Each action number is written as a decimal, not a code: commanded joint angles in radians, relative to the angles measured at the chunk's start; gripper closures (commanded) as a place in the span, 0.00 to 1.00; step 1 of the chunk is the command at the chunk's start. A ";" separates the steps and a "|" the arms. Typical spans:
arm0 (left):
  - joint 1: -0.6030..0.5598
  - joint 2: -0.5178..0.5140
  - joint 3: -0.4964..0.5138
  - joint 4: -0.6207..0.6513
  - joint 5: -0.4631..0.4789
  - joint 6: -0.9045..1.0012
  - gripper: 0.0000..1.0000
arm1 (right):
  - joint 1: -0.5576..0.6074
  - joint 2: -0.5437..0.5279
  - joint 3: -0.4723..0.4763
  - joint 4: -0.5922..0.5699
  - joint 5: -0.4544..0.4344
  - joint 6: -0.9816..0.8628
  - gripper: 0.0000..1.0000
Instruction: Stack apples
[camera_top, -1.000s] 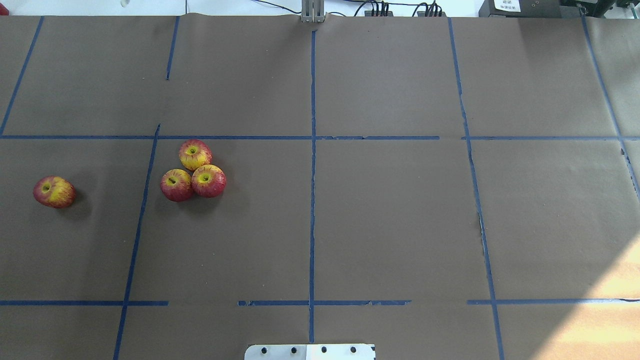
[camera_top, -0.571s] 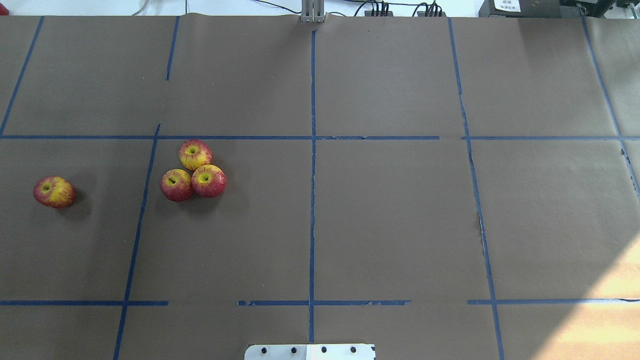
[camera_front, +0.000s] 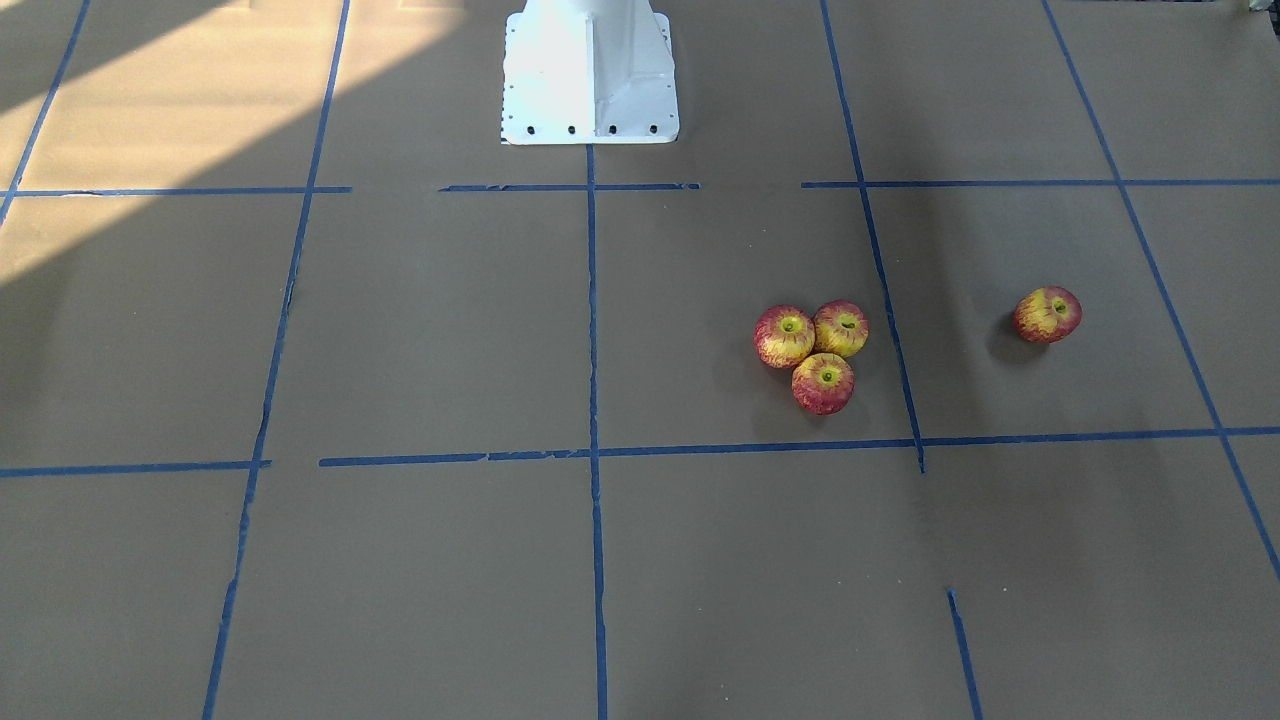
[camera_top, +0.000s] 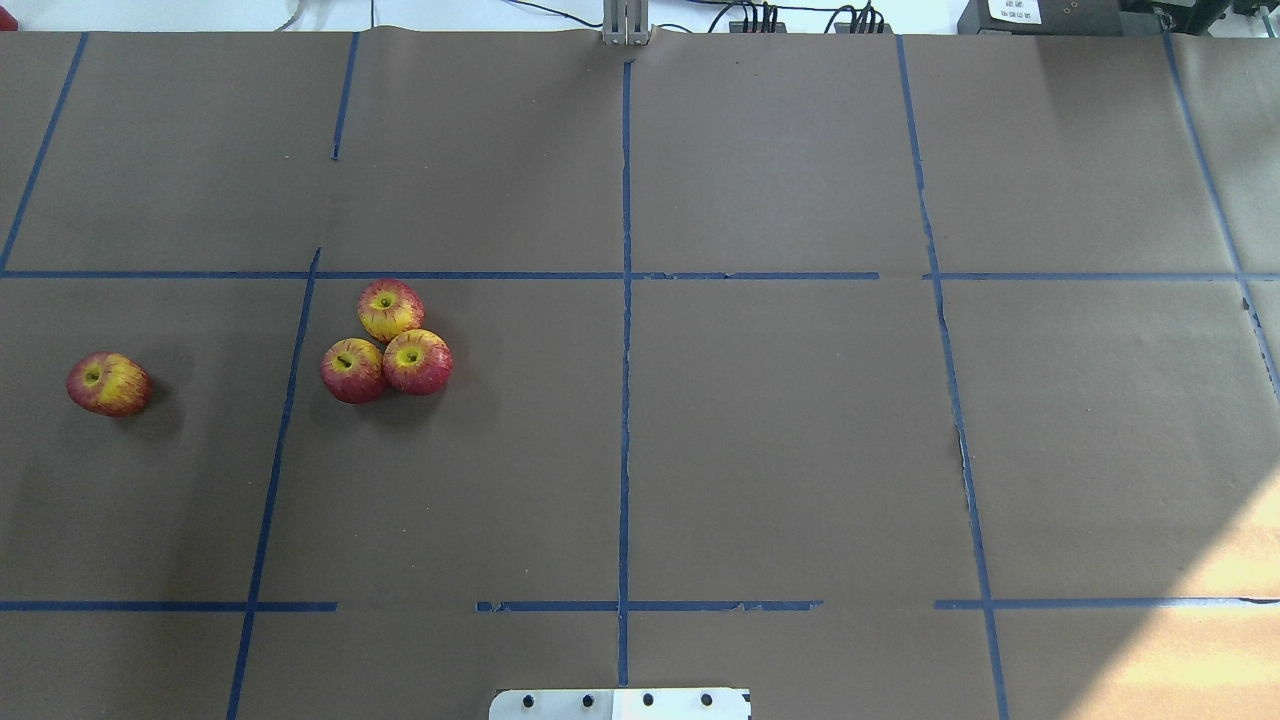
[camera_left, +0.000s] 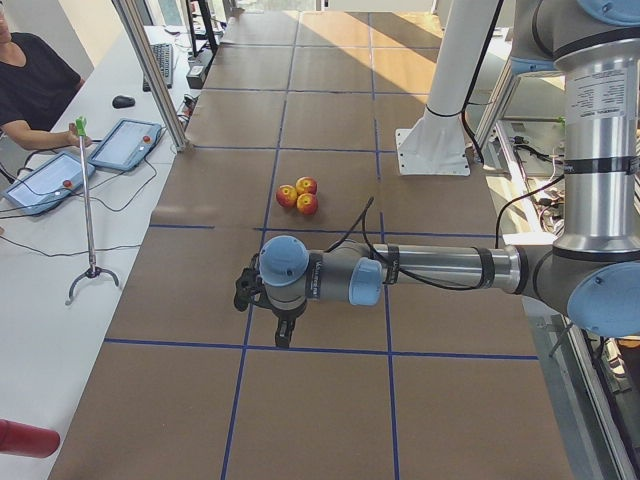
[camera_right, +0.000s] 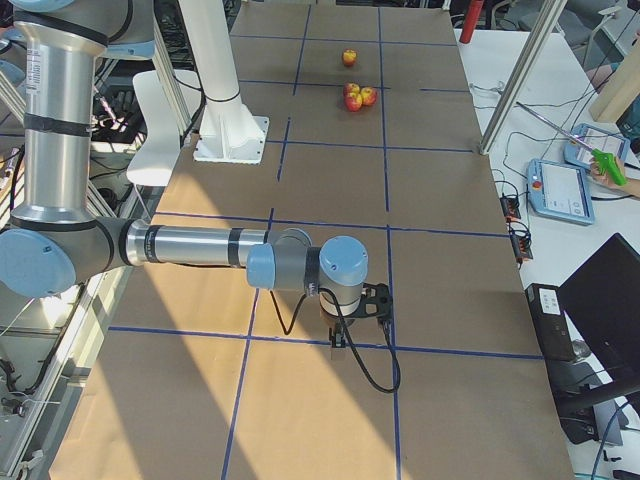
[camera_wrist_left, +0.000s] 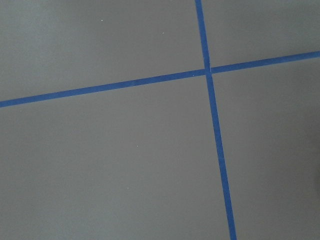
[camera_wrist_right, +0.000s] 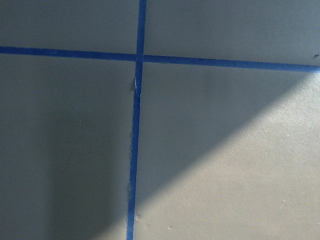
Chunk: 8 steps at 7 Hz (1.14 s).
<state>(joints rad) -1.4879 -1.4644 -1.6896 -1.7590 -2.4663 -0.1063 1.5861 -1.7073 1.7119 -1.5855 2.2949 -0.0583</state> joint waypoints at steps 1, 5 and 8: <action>0.223 0.044 -0.002 -0.364 0.077 -0.530 0.00 | 0.000 0.000 0.000 -0.001 0.000 0.000 0.00; 0.458 0.021 -0.012 -0.478 0.273 -0.787 0.00 | 0.000 0.000 0.000 -0.001 0.000 0.000 0.00; 0.498 -0.017 0.007 -0.476 0.277 -0.825 0.00 | 0.000 0.000 0.000 -0.001 0.000 0.000 0.00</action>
<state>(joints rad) -1.0016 -1.4699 -1.6884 -2.2360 -2.1927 -0.9198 1.5862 -1.7073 1.7119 -1.5861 2.2949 -0.0583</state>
